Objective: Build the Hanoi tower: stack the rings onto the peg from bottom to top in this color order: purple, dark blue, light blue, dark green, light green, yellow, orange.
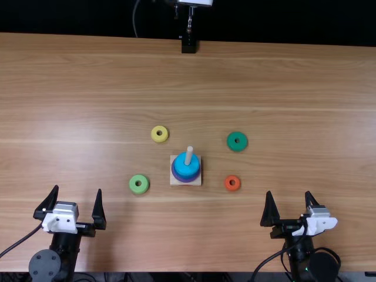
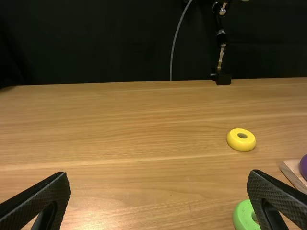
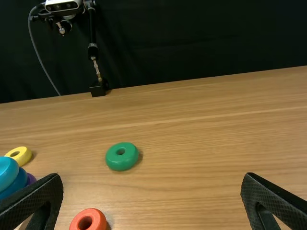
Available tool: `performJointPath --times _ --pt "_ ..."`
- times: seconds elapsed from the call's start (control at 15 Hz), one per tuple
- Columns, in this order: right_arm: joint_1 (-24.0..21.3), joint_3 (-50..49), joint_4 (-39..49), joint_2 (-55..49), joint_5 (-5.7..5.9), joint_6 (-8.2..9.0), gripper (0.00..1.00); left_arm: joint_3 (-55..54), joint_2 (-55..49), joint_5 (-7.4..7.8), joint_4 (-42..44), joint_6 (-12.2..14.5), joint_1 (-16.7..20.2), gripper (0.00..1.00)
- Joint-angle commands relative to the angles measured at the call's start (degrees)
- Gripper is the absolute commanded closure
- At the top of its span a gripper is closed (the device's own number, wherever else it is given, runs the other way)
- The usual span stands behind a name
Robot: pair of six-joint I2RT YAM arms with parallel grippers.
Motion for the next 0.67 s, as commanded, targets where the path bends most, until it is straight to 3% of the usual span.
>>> performJointPath --times 0.0,0.6 --pt "-0.5 -0.5 -1.0 -0.7 -0.13 -0.08 0.00 -1.2 -0.7 0.16 -0.7 0.7 0.8 0.00" --pt "-0.4 1.2 0.9 -0.7 0.08 -0.08 0.00 -1.2 -0.7 0.16 -0.7 0.7 0.8 0.00"
